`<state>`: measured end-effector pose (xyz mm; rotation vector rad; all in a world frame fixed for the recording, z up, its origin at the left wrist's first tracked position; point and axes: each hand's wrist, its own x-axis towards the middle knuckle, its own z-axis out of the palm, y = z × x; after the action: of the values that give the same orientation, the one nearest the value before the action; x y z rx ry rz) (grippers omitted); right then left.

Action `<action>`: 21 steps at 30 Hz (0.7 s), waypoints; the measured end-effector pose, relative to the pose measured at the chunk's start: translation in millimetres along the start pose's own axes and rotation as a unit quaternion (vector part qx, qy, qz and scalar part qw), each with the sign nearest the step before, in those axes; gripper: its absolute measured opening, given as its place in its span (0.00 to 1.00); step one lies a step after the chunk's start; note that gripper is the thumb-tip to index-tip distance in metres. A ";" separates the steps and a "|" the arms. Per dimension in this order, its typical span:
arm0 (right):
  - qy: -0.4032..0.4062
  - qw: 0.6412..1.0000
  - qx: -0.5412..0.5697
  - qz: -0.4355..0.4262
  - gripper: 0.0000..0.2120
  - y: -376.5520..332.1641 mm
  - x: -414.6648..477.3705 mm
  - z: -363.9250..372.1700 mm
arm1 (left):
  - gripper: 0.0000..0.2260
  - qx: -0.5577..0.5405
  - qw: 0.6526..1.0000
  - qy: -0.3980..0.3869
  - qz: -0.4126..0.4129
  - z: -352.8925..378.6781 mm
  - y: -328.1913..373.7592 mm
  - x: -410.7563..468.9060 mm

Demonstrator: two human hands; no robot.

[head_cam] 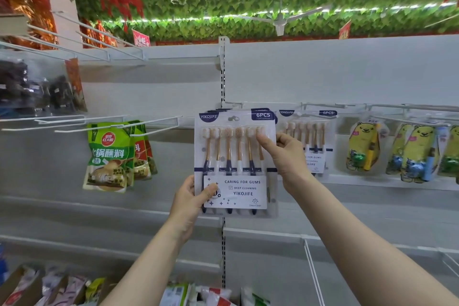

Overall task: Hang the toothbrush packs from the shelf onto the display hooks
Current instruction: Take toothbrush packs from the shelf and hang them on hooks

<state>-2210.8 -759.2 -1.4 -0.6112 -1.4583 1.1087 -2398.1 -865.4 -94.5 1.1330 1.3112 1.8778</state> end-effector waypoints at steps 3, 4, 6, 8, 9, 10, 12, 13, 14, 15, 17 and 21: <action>-0.001 1.000 -0.005 0.006 0.12 4.0 4.6 0.1 | 0.16 0.008 1.000 -0.003 -0.002 0.2 -4.9 9.5; 0.001 1.000 -0.008 0.006 0.11 6.0 6.5 0.1 | 0.16 0.009 1.000 -0.003 -0.003 0.4 -6.1 12.7; 0.002 1.000 -0.014 0.008 0.10 8.3 9.0 -0.3 | 0.15 0.012 1.000 -0.005 -0.003 0.6 -8.9 19.2; -0.002 1.000 -0.019 0.005 0.09 11.1 12.4 -1.9 | 0.14 0.013 1.000 -0.005 -0.006 1.3 -11.3 24.5; -0.004 1.000 -0.025 0.004 0.09 11.4 13.8 -2.5 | 0.14 0.012 1.000 -0.004 -0.007 1.8 -12.7 26.9; -0.006 0.999 -0.031 0.005 0.09 11.8 15.3 -3.2 | 0.14 0.013 1.000 -0.003 -0.008 2.0 -14.4 29.2; -0.012 0.999 -0.048 0.008 0.10 13.2 18.4 -5.2 | 0.13 0.017 1.000 -0.002 -0.011 2.5 -17.4 33.2; -0.016 0.998 -0.058 0.010 0.11 12.6 18.3 -5.8 | 0.13 0.018 1.000 -0.001 -0.011 2.6 -18.8 34.7; -0.021 0.997 -0.067 0.012 0.12 12.2 17.9 -6.6 | 0.13 0.019 1.000 0.000 -0.010 2.8 -19.8 35.7; -0.024 0.997 -0.074 0.014 0.12 10.9 17.3 -7.1 | 0.13 0.020 1.000 0.001 -0.010 2.8 -20.0 36.2; -0.029 0.996 -0.085 0.020 0.14 8.2 16.4 -7.8 | 0.13 0.023 1.000 0.000 -0.012 2.6 -19.9 36.8; -0.029 0.992 -0.114 0.040 0.16 -0.7 12.3 -4.9 | 0.12 0.039 0.999 0.003 -0.015 0.3 -15.5 33.8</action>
<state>-2208.7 -747.6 4.4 -0.8095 -1.6374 1.0370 -2414.0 -831.9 -98.3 1.1423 1.4080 1.8242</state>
